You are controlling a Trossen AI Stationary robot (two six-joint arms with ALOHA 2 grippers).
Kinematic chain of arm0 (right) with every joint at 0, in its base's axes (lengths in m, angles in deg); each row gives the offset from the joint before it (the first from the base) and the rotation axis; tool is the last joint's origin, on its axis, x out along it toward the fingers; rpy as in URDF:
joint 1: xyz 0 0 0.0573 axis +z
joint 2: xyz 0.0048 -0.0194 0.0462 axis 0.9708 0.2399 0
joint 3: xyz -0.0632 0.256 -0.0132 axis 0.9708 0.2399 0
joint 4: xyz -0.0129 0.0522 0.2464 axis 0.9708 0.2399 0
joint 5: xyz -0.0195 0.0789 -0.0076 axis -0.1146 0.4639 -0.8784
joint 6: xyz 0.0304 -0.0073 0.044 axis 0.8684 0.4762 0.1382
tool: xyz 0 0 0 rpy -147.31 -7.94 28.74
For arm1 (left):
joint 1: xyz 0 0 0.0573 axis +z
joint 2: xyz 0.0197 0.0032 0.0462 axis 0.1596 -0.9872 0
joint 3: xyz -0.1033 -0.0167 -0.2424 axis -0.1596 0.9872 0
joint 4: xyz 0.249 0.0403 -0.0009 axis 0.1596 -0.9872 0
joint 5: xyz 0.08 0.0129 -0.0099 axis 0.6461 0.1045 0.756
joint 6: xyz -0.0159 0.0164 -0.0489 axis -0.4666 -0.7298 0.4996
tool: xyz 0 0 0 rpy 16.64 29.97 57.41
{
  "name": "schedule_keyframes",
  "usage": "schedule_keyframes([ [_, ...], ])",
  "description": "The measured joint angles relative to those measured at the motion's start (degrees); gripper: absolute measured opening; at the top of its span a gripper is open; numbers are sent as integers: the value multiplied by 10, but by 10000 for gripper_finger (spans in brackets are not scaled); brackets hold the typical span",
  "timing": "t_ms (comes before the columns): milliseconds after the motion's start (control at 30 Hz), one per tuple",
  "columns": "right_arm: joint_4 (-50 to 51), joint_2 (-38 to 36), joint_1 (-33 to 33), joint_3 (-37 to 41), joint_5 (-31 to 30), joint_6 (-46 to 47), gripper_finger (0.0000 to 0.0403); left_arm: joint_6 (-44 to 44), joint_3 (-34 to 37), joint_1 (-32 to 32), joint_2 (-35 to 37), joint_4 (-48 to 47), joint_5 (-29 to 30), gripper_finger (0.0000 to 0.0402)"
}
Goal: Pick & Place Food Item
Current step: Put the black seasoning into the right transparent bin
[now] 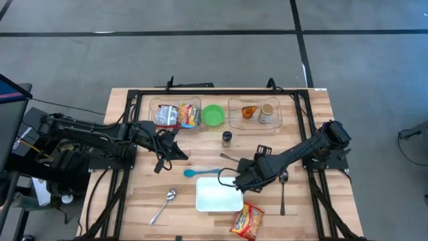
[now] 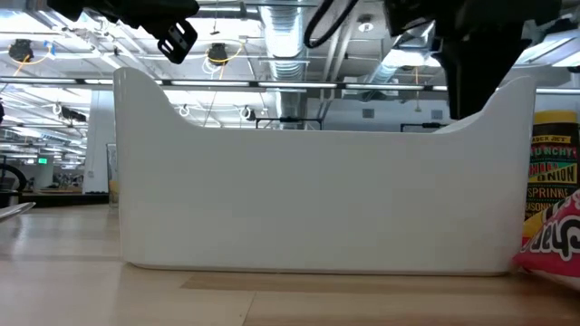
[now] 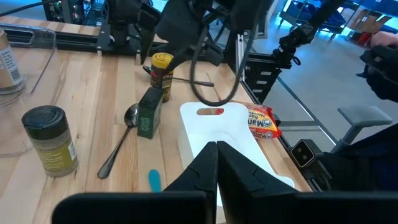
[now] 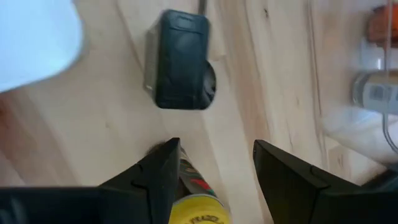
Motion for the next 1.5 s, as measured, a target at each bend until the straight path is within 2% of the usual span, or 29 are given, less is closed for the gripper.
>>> schedule_keyframes([
  [267,-54,-36,29,0,-40,-30,198,0,0,0,0,0,0,0],
  [500,-130,-126,65,0,-61,-76,198,0,0,0,0,0,0,0],
  [733,-134,-199,61,11,-61,-61,198,0,0,0,0,0,0,0],
  [933,-173,-266,38,87,-41,-60,198,0,0,0,0,0,0,0],
  [1100,-271,-354,35,192,-28,-85,198,0,0,0,0,0,0,0],
  [1200,-325,-384,25,240,-13,-56,198,0,0,0,0,0,0,0],
  [1333,-334,-377,7,269,3,-12,198,0,0,0,0,2,0,0],
  [1500,-340,-326,-13,275,36,-8,198,0,0,0,0,5,0,0],
])
